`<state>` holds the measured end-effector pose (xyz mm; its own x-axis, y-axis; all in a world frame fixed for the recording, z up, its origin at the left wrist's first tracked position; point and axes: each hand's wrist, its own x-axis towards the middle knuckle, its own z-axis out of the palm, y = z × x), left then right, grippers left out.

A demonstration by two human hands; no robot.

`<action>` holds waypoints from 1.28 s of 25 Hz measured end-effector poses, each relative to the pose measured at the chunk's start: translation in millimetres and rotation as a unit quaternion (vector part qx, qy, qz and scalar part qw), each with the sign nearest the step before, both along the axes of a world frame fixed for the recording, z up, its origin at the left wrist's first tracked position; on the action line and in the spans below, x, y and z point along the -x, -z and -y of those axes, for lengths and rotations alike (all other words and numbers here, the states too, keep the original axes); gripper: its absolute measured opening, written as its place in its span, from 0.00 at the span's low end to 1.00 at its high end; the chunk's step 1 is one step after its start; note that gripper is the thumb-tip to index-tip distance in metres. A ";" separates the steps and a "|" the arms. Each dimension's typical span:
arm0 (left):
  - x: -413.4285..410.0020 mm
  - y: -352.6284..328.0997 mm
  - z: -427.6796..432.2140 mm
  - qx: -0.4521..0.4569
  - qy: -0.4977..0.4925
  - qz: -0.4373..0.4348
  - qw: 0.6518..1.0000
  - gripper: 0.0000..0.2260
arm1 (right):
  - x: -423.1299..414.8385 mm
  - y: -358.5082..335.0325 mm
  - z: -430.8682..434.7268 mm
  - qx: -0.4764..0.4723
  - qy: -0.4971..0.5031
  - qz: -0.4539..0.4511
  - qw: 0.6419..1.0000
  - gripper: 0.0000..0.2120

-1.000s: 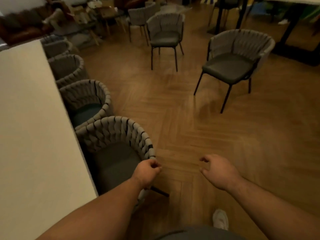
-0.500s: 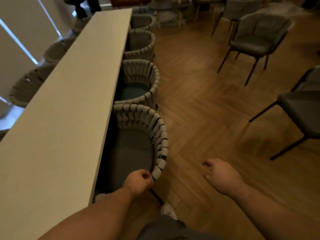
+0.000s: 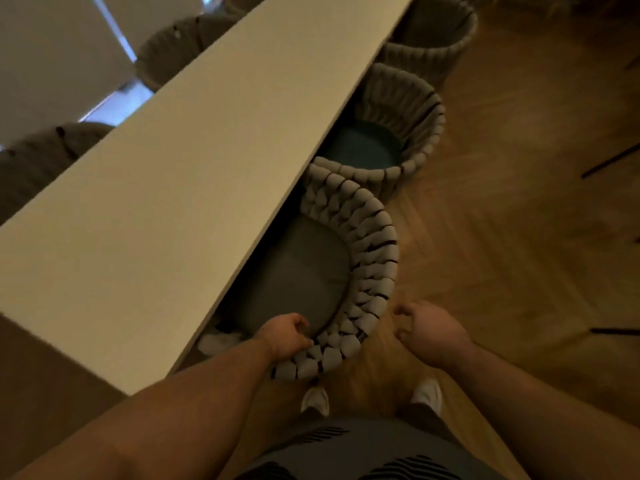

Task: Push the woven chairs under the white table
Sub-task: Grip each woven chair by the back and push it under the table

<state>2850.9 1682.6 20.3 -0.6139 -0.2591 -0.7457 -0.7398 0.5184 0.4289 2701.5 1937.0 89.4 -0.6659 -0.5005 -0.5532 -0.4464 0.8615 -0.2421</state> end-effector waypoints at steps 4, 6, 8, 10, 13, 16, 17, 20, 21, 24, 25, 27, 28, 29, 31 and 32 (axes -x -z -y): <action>7.3 19.8 -20.7 -0.015 -0.049 0.035 0.998 0.27 | 57.3 22.7 30.9 -0.036 -0.150 0.025 0.988 0.23; 15.2 25.9 -35.7 -0.019 -0.094 0.050 0.994 0.28 | 85.7 27.6 43.0 -0.057 -0.246 0.037 0.967 0.24; 22.3 34.9 -55.7 -0.024 -0.133 0.072 0.988 0.29 | 115.5 30.8 54.9 -0.086 -0.344 0.044 0.934 0.25; 26.8 44.8 -78.3 -0.013 -0.127 0.091 0.988 0.31 | 144.4 38.9 63.7 -0.108 -0.395 0.036 0.912 0.26; 28.8 57.7 -112.4 0.059 -0.055 0.142 0.987 0.30 | 171.7 56.6 70.5 -0.142 -0.468 0.018 0.872 0.27; 28.3 68.5 -124.9 0.103 0.001 0.176 0.979 0.28 | 181.1 74.0 72.7 -0.157 -0.518 0.003 0.841 0.31; 28.1 70.3 -124.7 0.114 0.006 0.179 0.977 0.27 | 180.1 79.3 73.7 -0.152 -0.528 0.000 0.836 0.32; 26.7 71.6 -121.8 0.155 0.012 0.183 0.971 0.22 | 170.5 96.5 73.9 -0.158 -0.563 -0.008 0.811 0.35; 26.0 70.8 -121.5 0.160 0.009 0.183 0.970 0.22 | 166.3 100.3 74.9 -0.165 -0.574 -0.013 0.802 0.36; 22.1 65.9 -125.7 0.167 -0.007 0.178 0.970 0.17 | 157.7 110.3 73.1 -0.179 -0.591 -0.017 0.787 0.37; 21.2 63.4 -127.8 0.168 -0.010 0.176 0.970 0.15 | 156.9 113.5 70.3 -0.181 -0.592 -0.018 0.785 0.35; 17.2 58.5 -130.8 0.161 -0.015 0.173 0.972 0.13 | 156.0 118.5 66.4 -0.181 -0.600 -0.024 0.779 0.33; 12.5 57.9 -133.2 0.154 -0.016 0.175 0.972 0.13 | 154.9 120.9 65.0 -0.178 -0.606 -0.032 0.775 0.32; 6.3 58.7 -137.1 0.149 -0.015 0.178 0.972 0.12 | 152.7 122.7 64.1 -0.177 -0.612 -0.040 0.770 0.31; -8.6 60.3 -146.8 0.136 -0.016 0.184 0.973 0.13 | 144.1 125.8 62.3 -0.183 -0.620 -0.043 0.762 0.31; -16.2 61.1 -152.1 0.128 -0.020 0.187 0.974 0.14 | 137.9 127.8 59.5 -0.183 -0.627 -0.041 0.756 0.30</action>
<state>2867.1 1834.7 -40.7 -0.2984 -0.4833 -0.8230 -0.8408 0.5412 -0.0130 2563.6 1877.5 -38.4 0.1645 -0.5905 -0.7901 -0.9686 -0.2482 -0.0162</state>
